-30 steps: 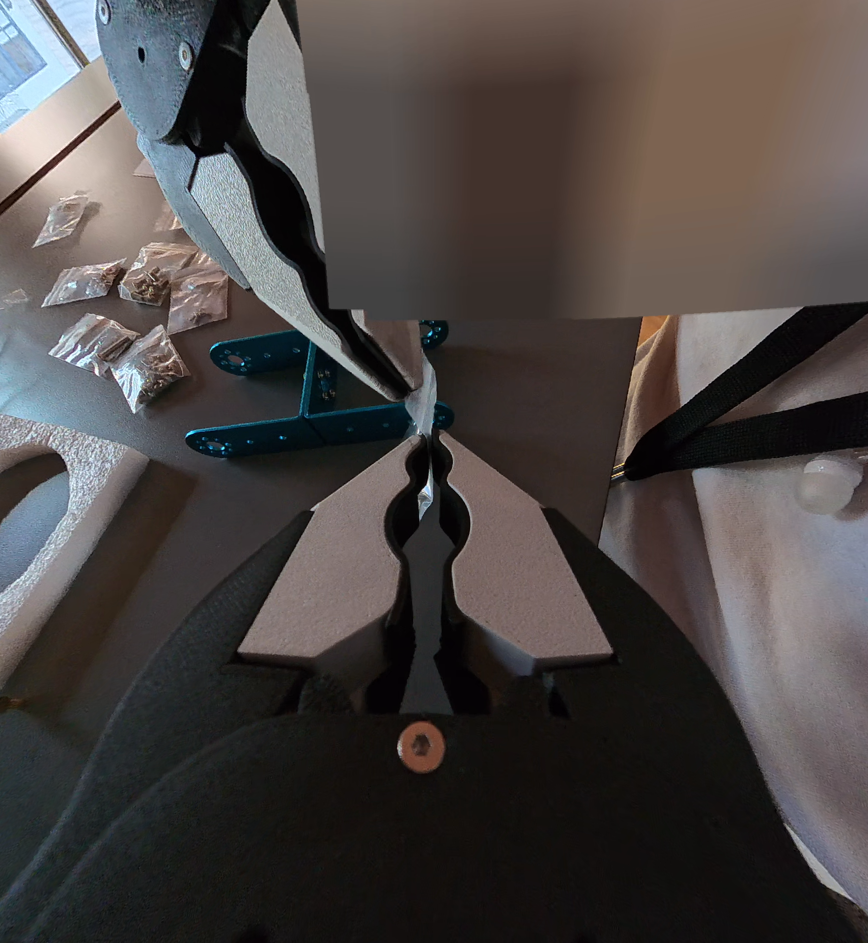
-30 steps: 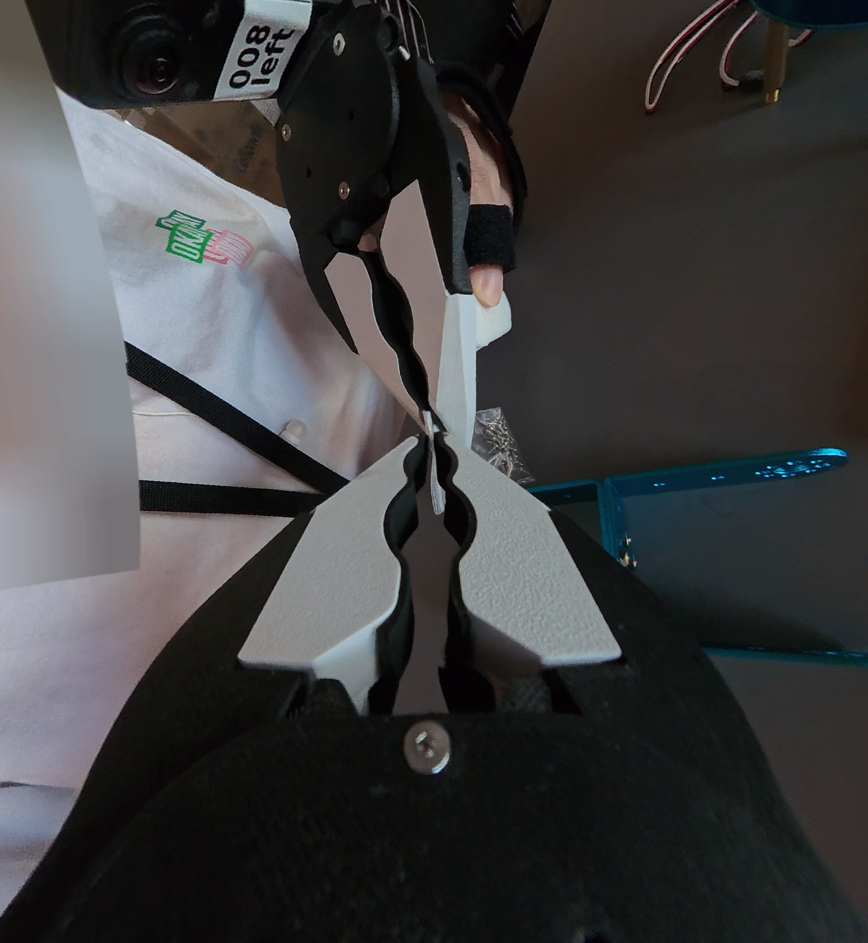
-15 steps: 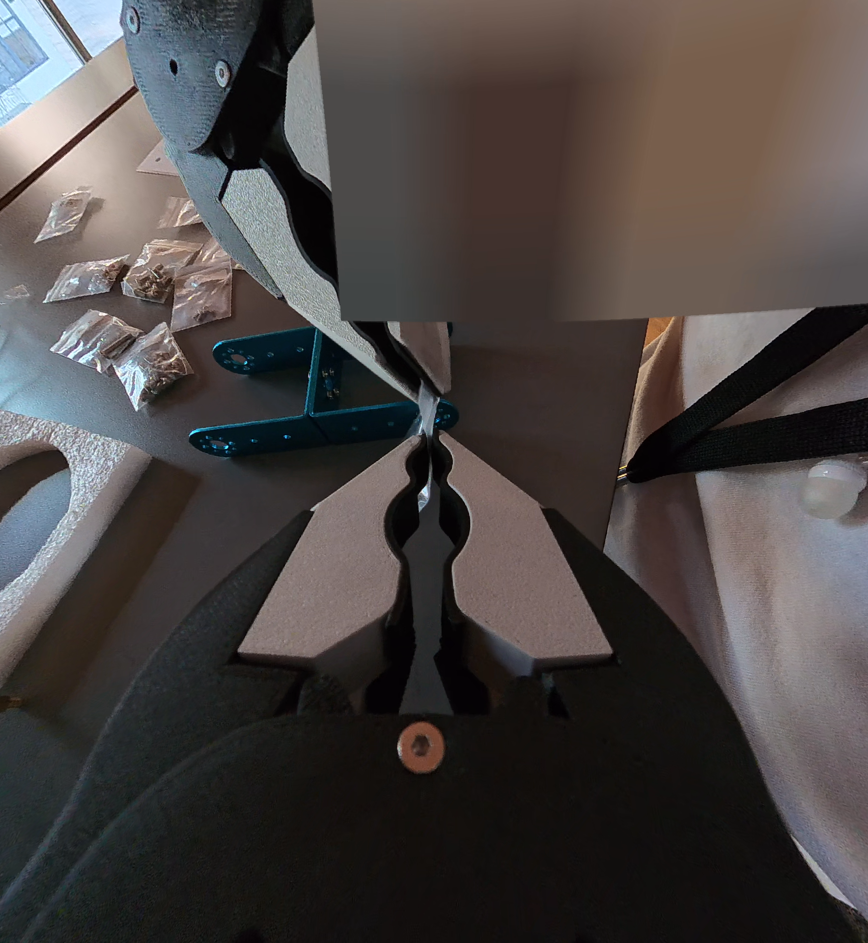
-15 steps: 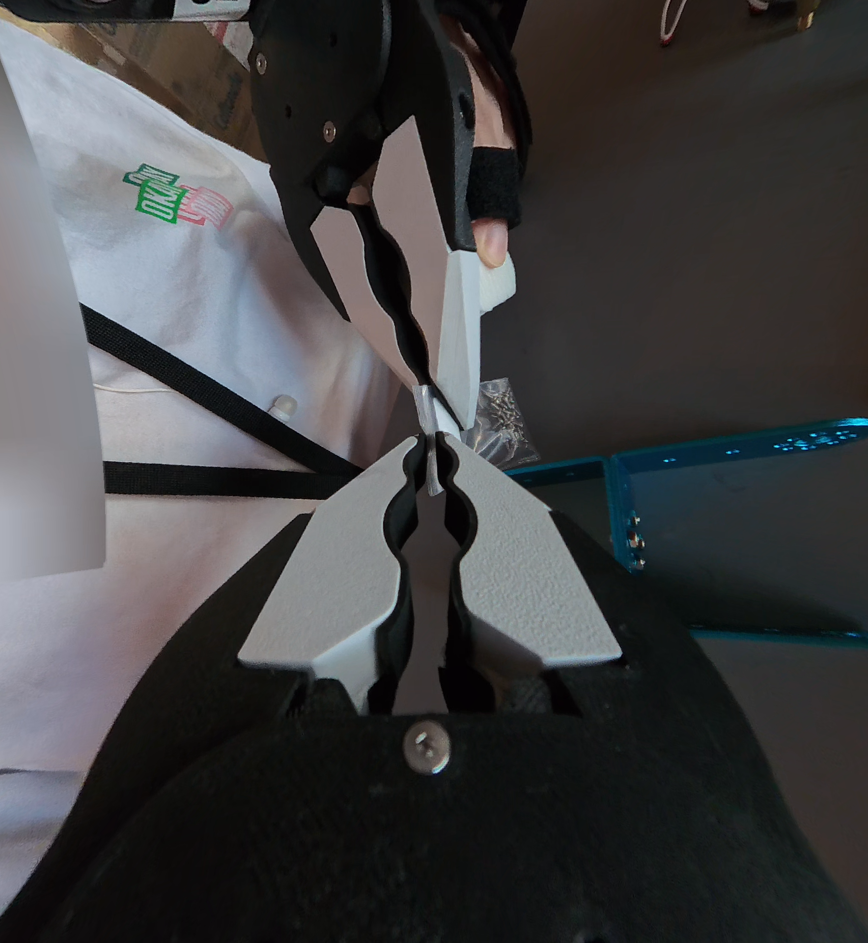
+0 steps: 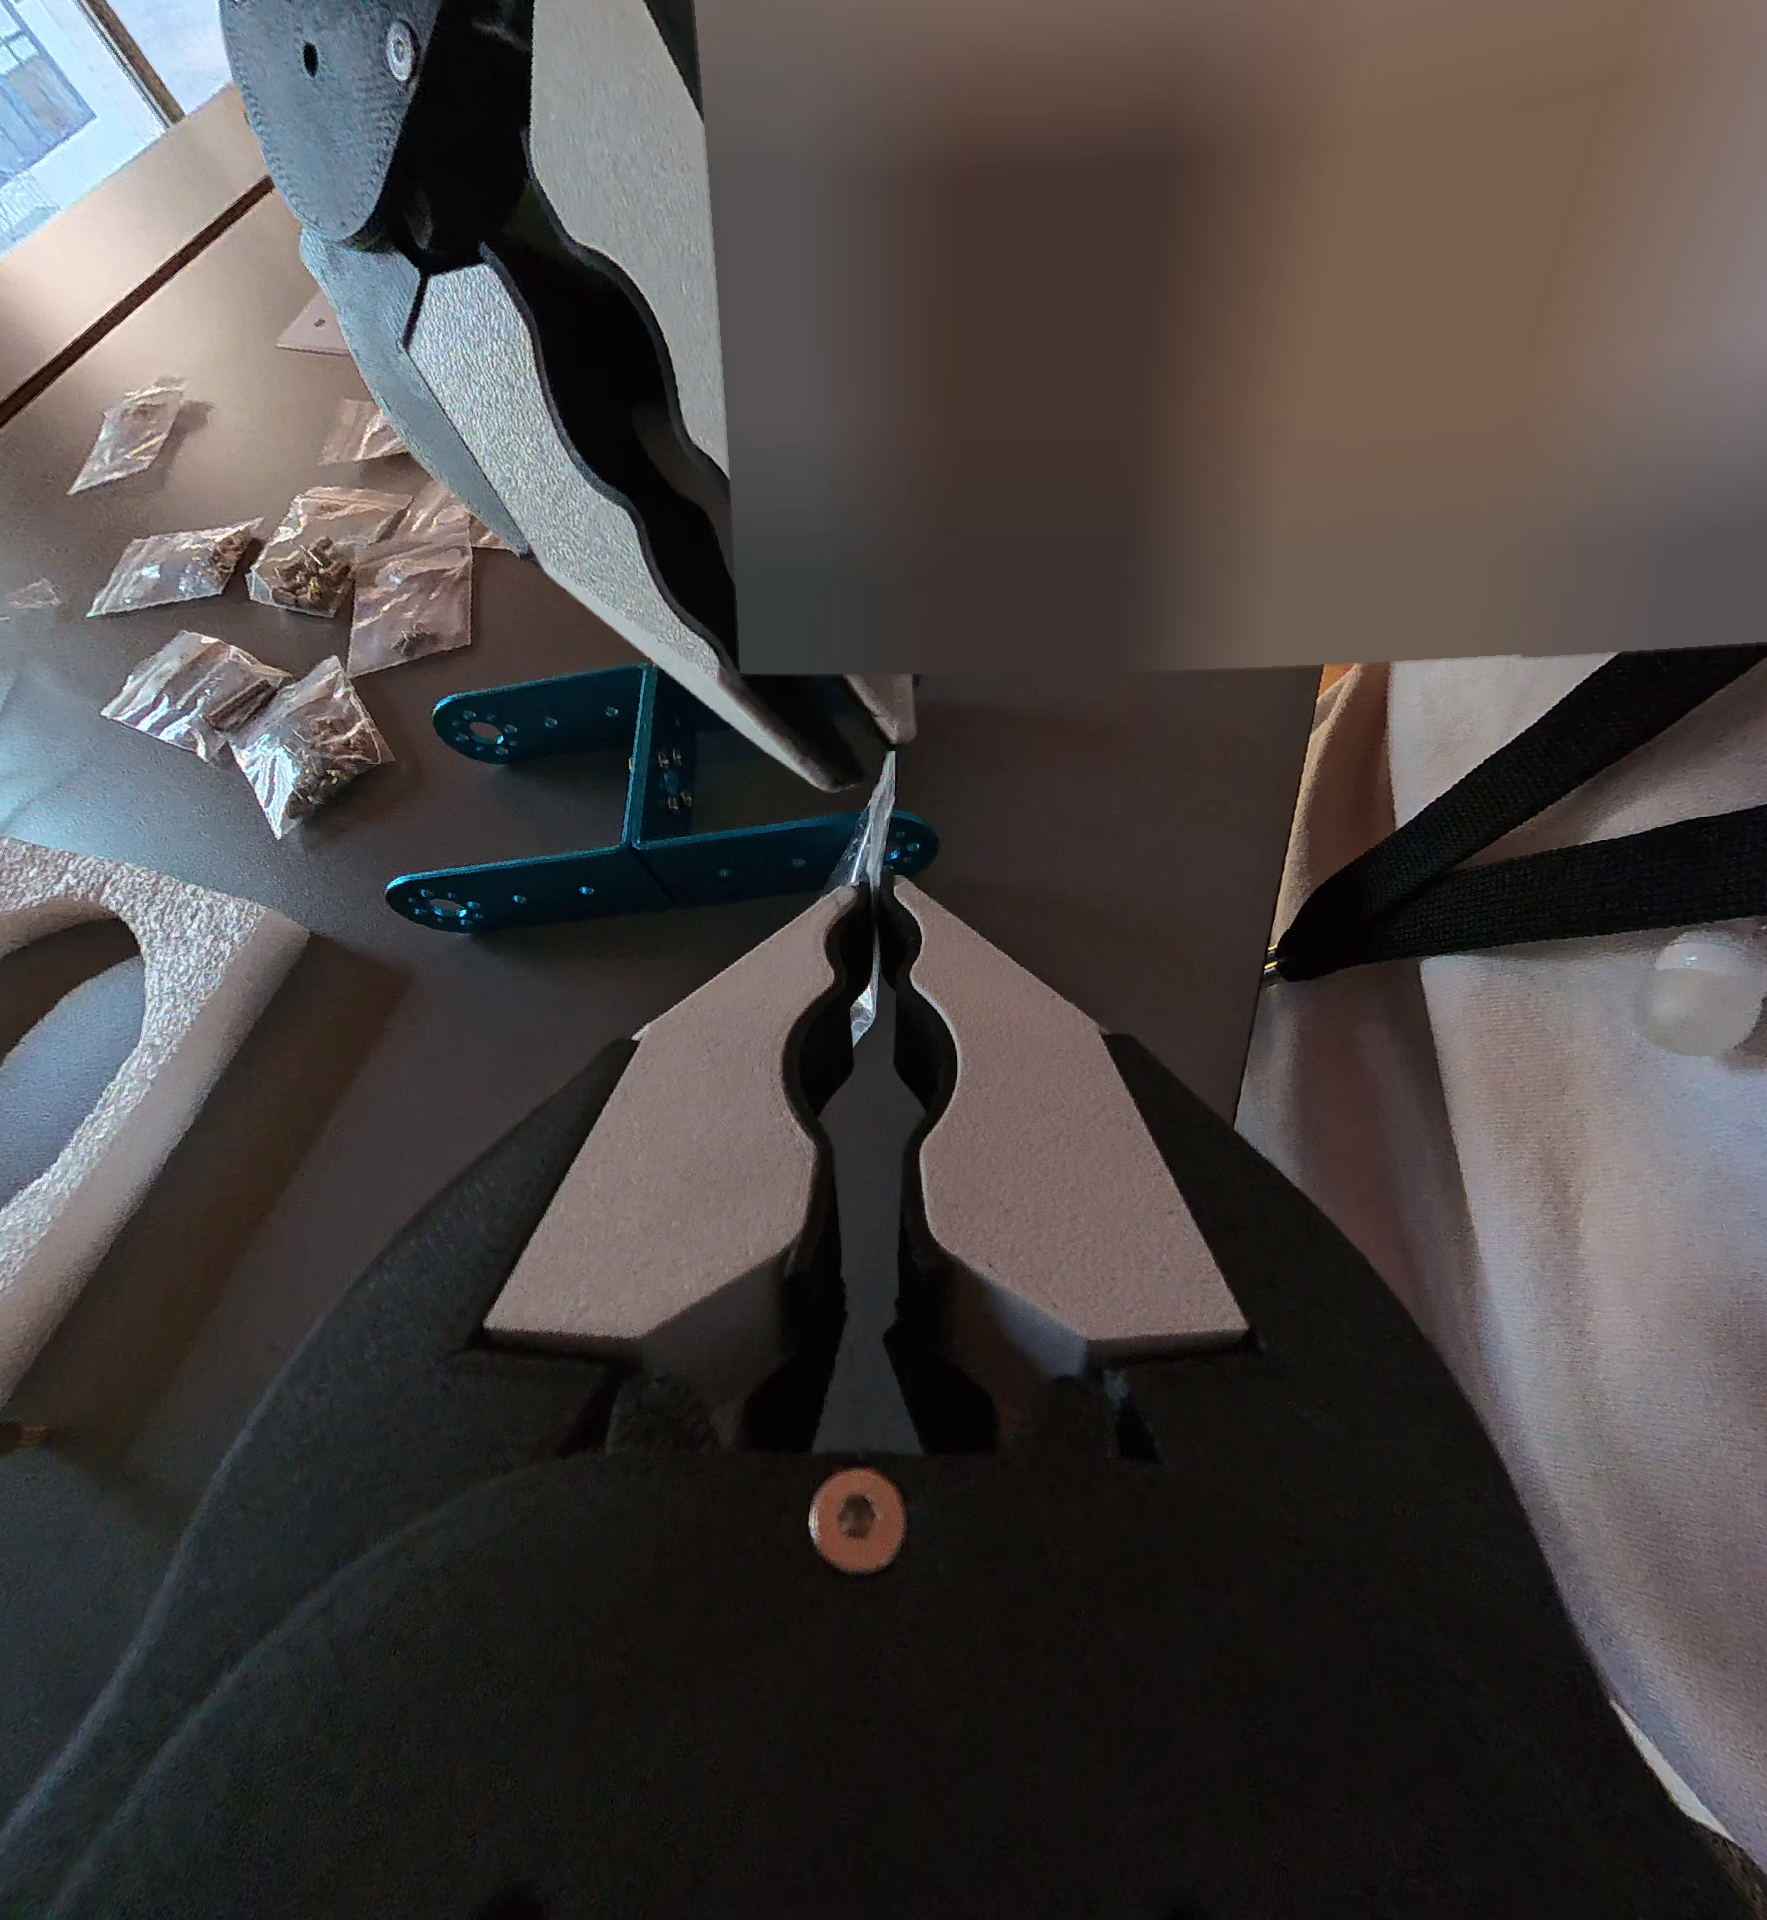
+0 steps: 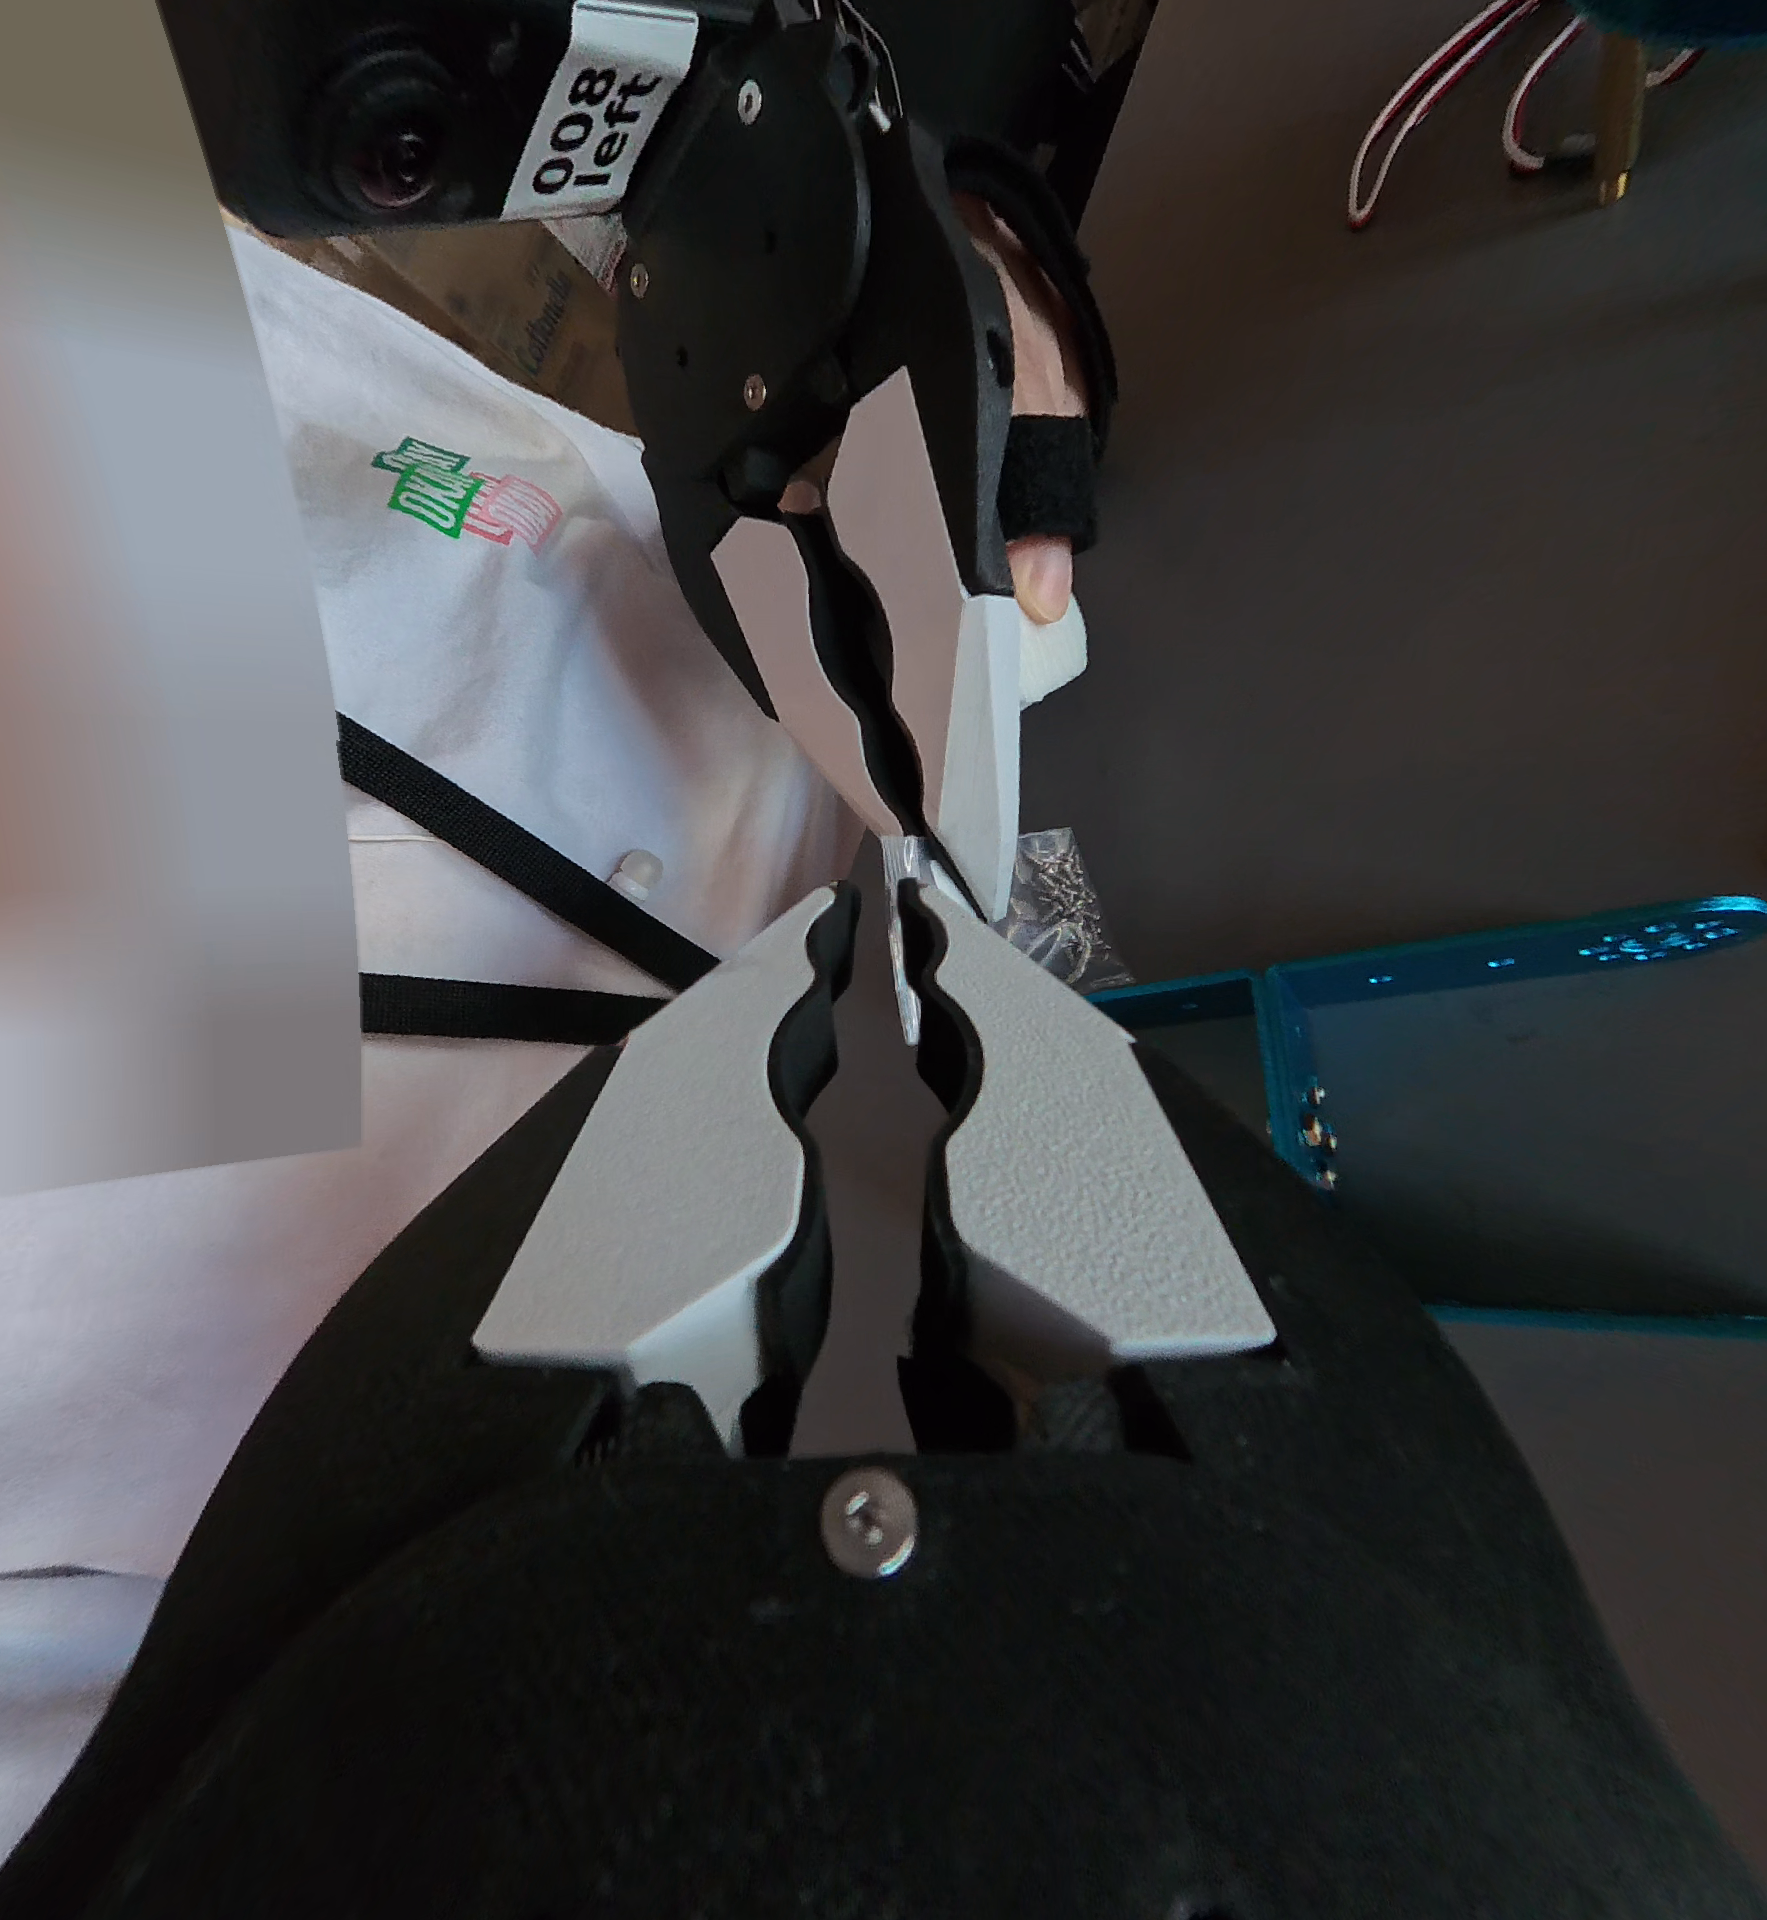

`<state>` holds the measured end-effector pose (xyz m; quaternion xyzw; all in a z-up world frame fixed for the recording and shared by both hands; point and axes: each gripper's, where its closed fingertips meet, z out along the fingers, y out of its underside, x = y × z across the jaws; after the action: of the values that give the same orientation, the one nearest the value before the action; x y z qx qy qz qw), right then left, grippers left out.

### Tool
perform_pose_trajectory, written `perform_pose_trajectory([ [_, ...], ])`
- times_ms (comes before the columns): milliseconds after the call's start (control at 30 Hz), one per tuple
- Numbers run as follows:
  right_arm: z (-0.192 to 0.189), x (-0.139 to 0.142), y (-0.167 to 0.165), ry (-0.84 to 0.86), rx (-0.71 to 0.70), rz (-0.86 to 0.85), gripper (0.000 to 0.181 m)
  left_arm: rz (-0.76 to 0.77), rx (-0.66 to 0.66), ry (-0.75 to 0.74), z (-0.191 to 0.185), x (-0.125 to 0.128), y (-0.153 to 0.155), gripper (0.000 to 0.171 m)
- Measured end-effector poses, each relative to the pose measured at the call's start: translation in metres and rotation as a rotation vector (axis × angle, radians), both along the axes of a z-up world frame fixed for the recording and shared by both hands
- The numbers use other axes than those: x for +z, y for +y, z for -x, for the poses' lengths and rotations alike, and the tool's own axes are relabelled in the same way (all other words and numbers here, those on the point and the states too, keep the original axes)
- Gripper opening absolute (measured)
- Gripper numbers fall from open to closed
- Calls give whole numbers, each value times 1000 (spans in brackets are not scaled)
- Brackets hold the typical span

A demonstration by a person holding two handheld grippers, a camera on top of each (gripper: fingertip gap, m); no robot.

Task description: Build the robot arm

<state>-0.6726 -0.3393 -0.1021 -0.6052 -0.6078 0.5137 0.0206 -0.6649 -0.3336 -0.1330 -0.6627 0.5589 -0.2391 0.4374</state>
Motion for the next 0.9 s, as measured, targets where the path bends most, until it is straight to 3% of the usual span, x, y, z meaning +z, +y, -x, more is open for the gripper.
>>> perform_pose_trajectory([
  [900,0,-9,2,-28,-5,-22,6,-9,-3,8,-1,-1,-1,0],
])
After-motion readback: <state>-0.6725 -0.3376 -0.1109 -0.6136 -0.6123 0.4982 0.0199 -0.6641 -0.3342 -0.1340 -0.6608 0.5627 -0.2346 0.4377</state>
